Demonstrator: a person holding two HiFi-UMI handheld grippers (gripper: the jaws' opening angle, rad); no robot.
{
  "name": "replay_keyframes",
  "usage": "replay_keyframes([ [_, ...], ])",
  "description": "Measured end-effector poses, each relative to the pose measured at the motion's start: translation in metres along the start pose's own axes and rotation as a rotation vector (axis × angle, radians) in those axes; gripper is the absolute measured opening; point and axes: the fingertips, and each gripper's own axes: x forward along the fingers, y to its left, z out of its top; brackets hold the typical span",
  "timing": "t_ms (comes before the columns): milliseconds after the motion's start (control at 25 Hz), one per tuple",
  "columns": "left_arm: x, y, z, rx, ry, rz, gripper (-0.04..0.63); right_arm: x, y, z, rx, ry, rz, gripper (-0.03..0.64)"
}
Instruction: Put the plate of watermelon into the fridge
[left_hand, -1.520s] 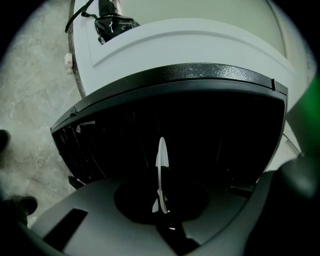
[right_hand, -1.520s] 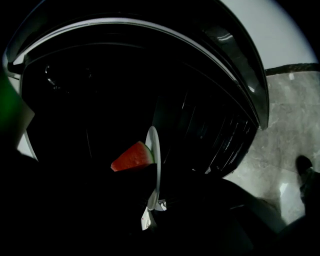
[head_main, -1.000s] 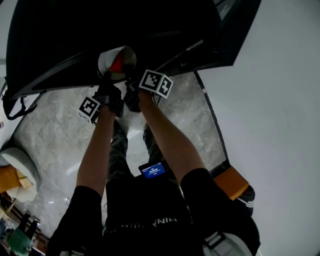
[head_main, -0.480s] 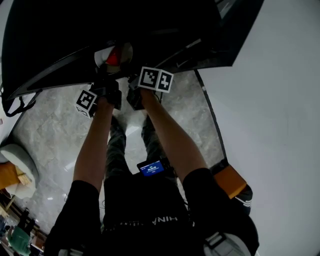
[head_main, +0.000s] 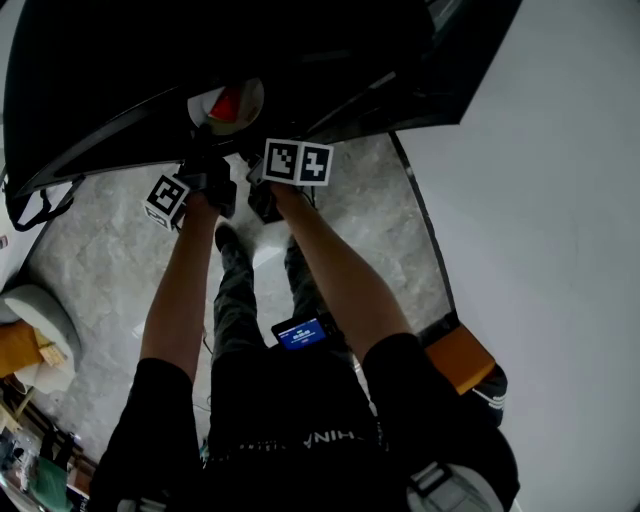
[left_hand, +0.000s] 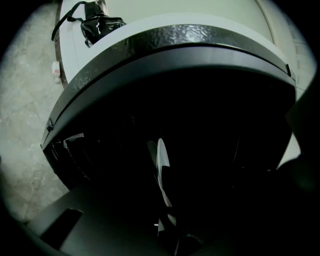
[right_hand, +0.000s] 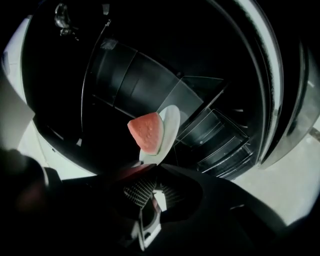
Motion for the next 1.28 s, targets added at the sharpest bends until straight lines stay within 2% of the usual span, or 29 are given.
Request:
replay_keyframes([
  [80, -0.005, -0.004, -0.003, 0.028, 0.024, -0.018, 0.049, 0.001, 0.0, 0.002, 0.013, -0.012, 0.002, 0.034],
  [160, -0.01, -0.011, -0.005, 0.102, 0.053, -0.028, 0.049, 0.002, 0.0, 0.003, 0.022, -0.02, 0.007, 0.034],
  [320, -0.015, -0.01, -0.015, 0.411, 0.149, 0.067, 0.048, 0.005, -0.002, 0.007, 0.005, -0.03, 0.007, 0.032],
  [440, -0.006, -0.007, -0.024, 0.61, 0.225, 0.112, 0.044, 0.01, -0.001, 0.012, -0.032, -0.031, 0.0, 0.029],
  [520, 0.003, -0.007, -0.029, 0.719, 0.273, 0.13, 0.034, 0.013, -0.001, 0.014, -0.076, -0.02, -0.011, 0.029],
  [600, 0.011, -0.006, -0.031, 0.784, 0.308, 0.142, 0.03, 0.016, -0.001, 0.018, -0.12, -0.012, -0.024, 0.029],
  [800, 0.026, -0.008, -0.026, 0.823, 0.328, 0.162, 0.025, 0.022, -0.001, 0.033, -0.188, -0.022, -0.055, 0.029],
  [1000, 0.041, -0.017, -0.02, 0.789, 0.31, 0.171, 0.024, 0.029, 0.004, 0.047, -0.236, -0.022, -0.061, 0.028],
  [1280, 0.047, -0.021, -0.018, 0.793, 0.355, 0.154, 0.014, 0.034, 0.009, 0.057, -0.273, -0.005, -0.099, 0.026],
])
